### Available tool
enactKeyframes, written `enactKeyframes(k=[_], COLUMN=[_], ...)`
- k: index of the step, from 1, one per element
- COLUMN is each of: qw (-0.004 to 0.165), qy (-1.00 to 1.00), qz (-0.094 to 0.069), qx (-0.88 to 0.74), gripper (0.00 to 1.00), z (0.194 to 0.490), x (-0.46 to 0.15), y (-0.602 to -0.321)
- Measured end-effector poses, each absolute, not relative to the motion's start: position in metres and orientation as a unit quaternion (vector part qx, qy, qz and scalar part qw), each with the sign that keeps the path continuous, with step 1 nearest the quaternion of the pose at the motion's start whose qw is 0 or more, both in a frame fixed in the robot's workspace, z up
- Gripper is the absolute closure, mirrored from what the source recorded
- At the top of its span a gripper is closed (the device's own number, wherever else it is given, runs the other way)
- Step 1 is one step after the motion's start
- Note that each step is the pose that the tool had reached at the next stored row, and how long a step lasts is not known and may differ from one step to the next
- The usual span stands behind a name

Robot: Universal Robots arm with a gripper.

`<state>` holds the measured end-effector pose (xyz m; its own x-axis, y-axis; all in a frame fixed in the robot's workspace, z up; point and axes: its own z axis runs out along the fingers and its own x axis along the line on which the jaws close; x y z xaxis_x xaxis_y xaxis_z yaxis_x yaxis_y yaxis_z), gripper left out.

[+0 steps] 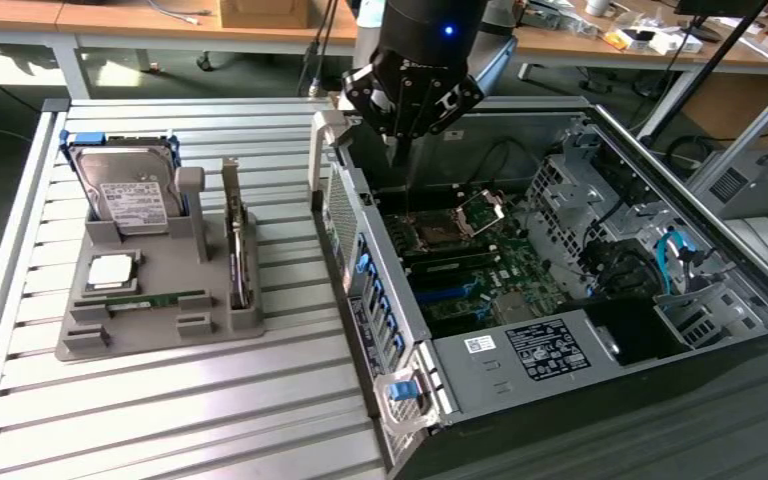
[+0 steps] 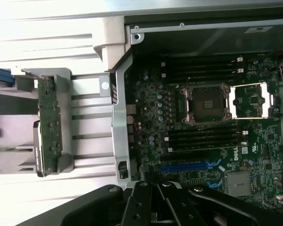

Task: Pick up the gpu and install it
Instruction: 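Reach for the gpu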

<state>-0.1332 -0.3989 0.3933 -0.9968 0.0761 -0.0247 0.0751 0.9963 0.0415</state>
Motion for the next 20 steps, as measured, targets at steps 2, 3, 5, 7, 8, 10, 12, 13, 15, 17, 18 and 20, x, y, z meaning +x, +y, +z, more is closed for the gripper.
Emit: enactKeyframes(k=[2,3,5,7,8,10,12,13,15,17,18,20], qw=[0.013,0.013,0.013,0.013,0.013,0.013,0.013,0.013,0.013,0.013,0.013,0.013], qy=[0.999,0.999,0.999,0.999,0.999,0.999,0.999,0.999,0.999,0.999,0.999,0.999], qz=[0.02,0.02,0.02,0.02,0.02,0.02,0.02,0.02,0.02,0.02,0.02,0.02], qx=[0.038,0.038,0.038,0.038,0.038,0.038,0.038,0.038,0.038,0.038,0.038,0.038], gripper=[0.89,0.89,0.89,0.89,0.89,0.89,0.89,0.89,0.89,0.89,0.89,0.89], z=[0.3933,0.3933,0.3933,0.3933,0.3933,0.3933,0.3933,0.3933,0.3933,0.3933,0.3933,0.3933], x=[-0.1342,-0.1345,-0.1352,-0.1356,-0.1359,-0.1366,-0.1372,-0.1375,-0.1381,-0.1388,-0.1391,-0.1396], y=[-0.399,-0.3989,-0.3989,-0.3989,-0.3989,-0.399,-0.3989,-0.3989,-0.3989,-0.3989,-0.3989,-0.3989])
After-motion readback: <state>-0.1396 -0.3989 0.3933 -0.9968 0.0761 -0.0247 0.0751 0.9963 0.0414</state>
